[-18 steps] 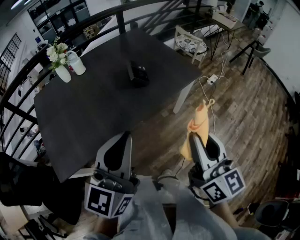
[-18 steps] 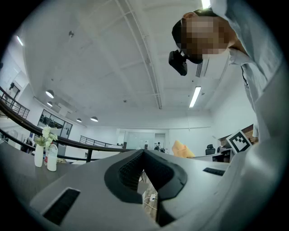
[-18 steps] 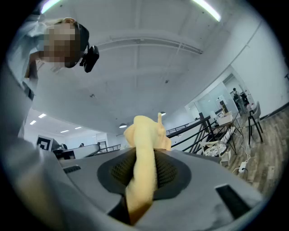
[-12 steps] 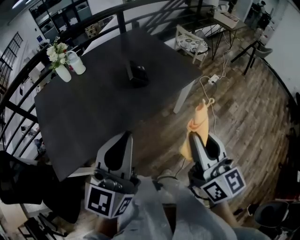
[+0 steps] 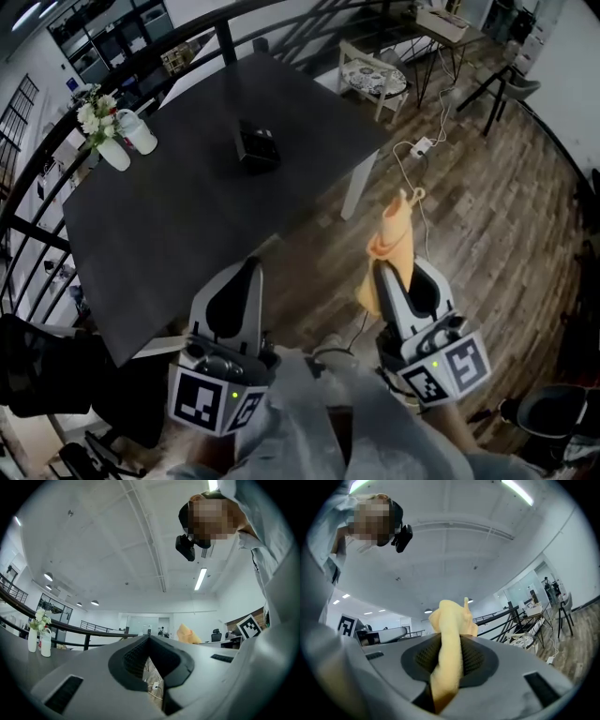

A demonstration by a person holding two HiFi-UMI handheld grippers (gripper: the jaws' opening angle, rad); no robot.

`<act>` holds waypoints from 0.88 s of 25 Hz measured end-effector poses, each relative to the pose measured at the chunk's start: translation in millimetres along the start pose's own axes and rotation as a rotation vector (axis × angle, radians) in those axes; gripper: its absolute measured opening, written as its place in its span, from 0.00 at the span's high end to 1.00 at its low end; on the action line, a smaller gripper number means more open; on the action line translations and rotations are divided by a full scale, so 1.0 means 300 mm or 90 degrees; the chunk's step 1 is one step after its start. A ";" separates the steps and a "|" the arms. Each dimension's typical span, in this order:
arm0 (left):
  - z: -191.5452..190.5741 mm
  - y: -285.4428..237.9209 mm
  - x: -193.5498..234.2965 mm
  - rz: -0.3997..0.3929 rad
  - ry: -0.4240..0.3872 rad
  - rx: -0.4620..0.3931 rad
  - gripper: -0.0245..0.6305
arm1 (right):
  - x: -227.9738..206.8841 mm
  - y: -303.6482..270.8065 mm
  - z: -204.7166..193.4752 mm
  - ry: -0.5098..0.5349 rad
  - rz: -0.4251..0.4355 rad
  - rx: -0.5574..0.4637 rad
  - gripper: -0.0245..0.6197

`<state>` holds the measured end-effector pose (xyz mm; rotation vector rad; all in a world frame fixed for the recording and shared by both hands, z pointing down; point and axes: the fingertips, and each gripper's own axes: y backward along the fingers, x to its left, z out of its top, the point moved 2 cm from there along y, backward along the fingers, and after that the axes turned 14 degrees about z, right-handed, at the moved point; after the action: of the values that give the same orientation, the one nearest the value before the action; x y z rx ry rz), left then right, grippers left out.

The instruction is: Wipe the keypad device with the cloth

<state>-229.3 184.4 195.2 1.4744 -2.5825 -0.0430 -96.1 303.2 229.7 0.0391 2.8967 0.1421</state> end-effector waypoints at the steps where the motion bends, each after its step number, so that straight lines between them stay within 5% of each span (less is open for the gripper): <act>1: -0.001 -0.010 -0.013 -0.003 -0.001 -0.002 0.96 | -0.008 0.010 0.006 0.006 -0.001 -0.002 0.81; 22: -0.058 -0.110 -0.198 -0.026 -0.008 -0.018 0.96 | -0.185 0.143 0.008 0.004 -0.035 -0.018 0.81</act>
<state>-168.7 219.6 201.0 1.5207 -2.5510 -0.0943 -41.1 344.1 244.7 -0.0450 2.8984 0.1732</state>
